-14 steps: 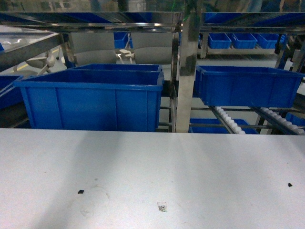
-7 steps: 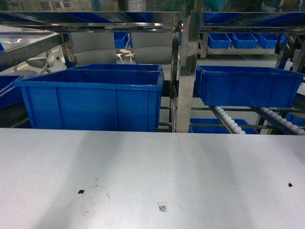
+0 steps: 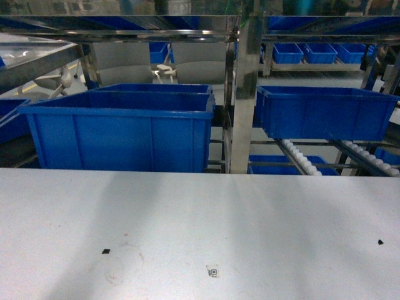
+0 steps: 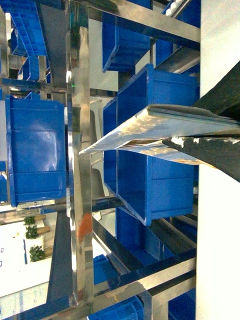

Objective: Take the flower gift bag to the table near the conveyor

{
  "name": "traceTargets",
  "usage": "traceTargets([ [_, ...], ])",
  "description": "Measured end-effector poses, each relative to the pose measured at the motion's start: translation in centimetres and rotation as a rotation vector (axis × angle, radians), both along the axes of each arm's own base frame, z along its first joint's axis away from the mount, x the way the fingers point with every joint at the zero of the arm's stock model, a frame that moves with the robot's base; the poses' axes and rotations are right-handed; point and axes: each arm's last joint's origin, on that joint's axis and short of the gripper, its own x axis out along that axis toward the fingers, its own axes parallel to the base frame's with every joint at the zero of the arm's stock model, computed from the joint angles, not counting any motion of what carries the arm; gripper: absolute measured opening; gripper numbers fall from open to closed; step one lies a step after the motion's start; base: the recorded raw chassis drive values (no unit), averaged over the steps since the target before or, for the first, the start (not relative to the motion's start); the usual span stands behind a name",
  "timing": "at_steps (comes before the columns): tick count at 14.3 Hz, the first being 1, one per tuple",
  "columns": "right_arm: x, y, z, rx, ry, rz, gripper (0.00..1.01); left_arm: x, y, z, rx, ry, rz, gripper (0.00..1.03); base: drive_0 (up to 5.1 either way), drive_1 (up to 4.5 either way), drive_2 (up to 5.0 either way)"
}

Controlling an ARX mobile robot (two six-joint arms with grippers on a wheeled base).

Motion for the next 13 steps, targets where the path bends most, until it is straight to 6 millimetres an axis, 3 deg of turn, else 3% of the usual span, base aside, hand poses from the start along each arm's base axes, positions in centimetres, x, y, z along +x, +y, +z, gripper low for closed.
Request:
traceTargets([
  [7, 3.6, 0.5, -2.3, -0.026, 0.045, 0.034, 0.02, 0.0, 0.0, 0.0, 0.0, -0.001, 0.0, 0.02, 0.0, 0.0, 0.0],
  [13, 6.5, 2.6, -2.2, -0.063, 0.008, 0.079, 0.02, 0.0, 0.0, 0.0, 0.0, 0.0, 0.0, 0.02, 0.0, 0.0, 0.0],
])
